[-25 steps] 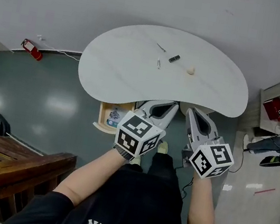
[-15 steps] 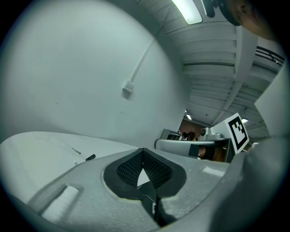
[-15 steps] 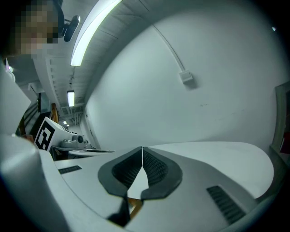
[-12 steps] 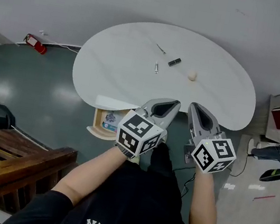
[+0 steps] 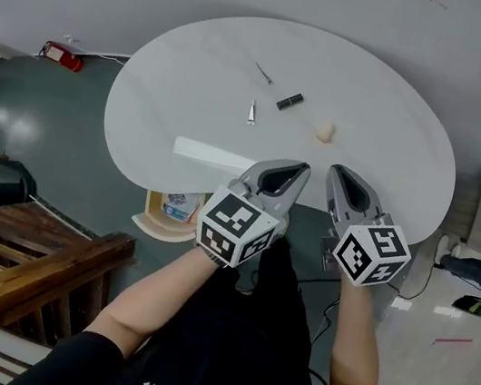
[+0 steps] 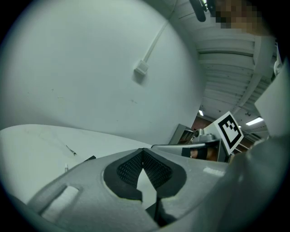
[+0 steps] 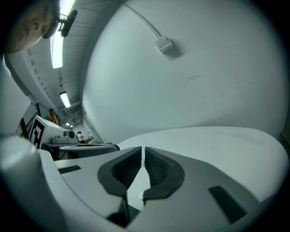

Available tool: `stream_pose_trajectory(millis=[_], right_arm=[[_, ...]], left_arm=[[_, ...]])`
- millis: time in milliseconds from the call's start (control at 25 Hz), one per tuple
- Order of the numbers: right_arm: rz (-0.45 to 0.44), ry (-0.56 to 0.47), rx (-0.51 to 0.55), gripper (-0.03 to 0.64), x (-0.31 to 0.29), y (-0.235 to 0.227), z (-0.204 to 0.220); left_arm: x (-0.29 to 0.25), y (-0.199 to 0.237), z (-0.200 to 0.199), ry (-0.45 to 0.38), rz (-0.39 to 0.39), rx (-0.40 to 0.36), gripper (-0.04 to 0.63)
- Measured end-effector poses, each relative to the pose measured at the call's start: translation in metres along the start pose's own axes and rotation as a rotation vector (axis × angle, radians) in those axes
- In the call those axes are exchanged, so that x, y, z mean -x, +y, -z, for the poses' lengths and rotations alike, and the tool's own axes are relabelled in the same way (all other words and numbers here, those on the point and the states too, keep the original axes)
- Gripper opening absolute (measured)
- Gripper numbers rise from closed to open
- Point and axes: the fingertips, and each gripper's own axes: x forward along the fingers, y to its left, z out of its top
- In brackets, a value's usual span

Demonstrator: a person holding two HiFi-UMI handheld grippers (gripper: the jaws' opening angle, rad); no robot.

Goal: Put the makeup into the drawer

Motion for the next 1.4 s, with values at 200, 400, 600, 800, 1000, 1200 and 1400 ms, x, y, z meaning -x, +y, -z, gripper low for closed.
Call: stream_pose_trajectory(millis=[200, 400, 600, 800, 1000, 1200, 1400], right_arm=[[-0.016, 0.069, -0.048, 0.052, -0.035, -0.048, 0.015], [-0.014, 0.133, -0.094, 0.071, -0.070, -0.091, 0.031], [0.001, 0.198, -0.120, 0.078, -0.098, -0.116, 0.050], [0.007, 0.263, -0.153, 0.092, -0.130, -0.143, 0.070], [0.012, 0.318, -0.199, 0.111, -0.151, -0.161, 0.085], [0.006, 0.359, -0.228, 0.134, -0.162, -0.167, 0.095], [-0.002, 0.395, -0.237, 0.150, -0.171, -0.166, 0.103]], left_arm=[[-0.043, 0.020, 0.015, 0.035, -0.025, 0.013, 0.008], [-0.080, 0.044, 0.030, 0.066, -0.069, 0.049, 0.008], [-0.103, 0.063, 0.042, 0.098, -0.094, 0.062, 0.008], [-0.126, 0.085, 0.055, 0.130, -0.117, 0.080, 0.008], [-0.136, 0.097, 0.067, 0.154, -0.131, 0.102, 0.009], [-0.137, 0.103, 0.075, 0.168, -0.144, 0.120, 0.008], [-0.135, 0.111, 0.077, 0.170, -0.155, 0.125, 0.009]])
